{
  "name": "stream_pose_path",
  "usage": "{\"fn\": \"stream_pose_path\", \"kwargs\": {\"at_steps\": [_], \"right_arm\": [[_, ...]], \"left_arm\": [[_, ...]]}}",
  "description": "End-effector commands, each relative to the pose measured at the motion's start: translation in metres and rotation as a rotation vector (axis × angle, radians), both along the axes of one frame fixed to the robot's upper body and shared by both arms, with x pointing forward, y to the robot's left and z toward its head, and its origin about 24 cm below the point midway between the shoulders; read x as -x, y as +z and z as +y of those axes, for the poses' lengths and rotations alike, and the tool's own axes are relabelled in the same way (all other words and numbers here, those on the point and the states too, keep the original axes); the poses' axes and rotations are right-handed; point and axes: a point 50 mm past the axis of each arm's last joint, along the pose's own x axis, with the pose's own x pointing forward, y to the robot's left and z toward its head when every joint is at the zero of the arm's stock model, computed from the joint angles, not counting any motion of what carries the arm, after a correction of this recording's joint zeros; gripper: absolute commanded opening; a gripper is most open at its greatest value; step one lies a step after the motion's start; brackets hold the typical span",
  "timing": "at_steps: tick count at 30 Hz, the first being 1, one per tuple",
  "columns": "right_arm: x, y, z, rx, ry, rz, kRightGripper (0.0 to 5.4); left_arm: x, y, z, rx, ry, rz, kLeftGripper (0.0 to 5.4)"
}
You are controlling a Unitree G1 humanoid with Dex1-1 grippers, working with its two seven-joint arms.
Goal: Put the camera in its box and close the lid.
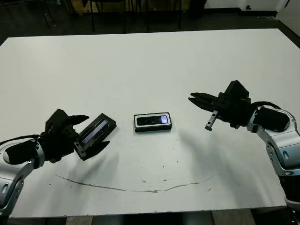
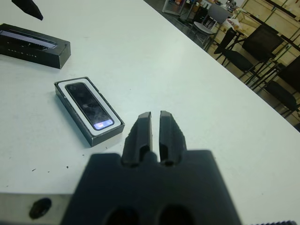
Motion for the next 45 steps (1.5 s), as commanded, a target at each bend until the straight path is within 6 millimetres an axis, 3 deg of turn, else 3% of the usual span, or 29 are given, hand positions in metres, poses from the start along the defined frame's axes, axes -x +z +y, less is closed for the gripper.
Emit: {"fn": "stream_pose_path", "kwargs": {"at_steps": [1, 16, 20, 28, 34, 38, 45], "right_arm": [[0.0, -0.002, -0.001, -0.009, -0.001, 0.022, 0.0], [0.001, -0.002, -0.007, -0.03, 0.003, 0.022, 0.0], [0.001, -0.002, -0.008, -0.027, -0.004, 0.016, 0.0], [0.0, -0.004, -0.008, -0.024, -0.011, 0.015, 0.0], [0.0, -0.005, -0.008, -0.035, -0.013, 0.033, 0.0], [0.001, -0.006, -0.008, -0.034, -0.008, 0.024, 0.0], [0.001, -0.007, -0.009, -0.036, 0.0, 0.023, 0.0]], "left_arm": [[0.004, -0.011, -0.001, -0.018, -0.019, 0.042, 5.38], [0.007, -0.028, 0.001, -0.061, 0.03, 0.039, 5.38], [0.01, -0.019, -0.006, -0.037, 0.023, -0.01, 5.38], [0.024, 0.021, -0.031, 0.111, -0.114, -0.099, 5.38], [0.032, 0.042, -0.032, 0.182, -0.144, -0.107, 5.38], [0.029, 0.044, -0.022, 0.143, -0.036, -0.161, 5.38], [0.023, 0.026, -0.005, 0.047, 0.101, -0.188, 5.38]]}}
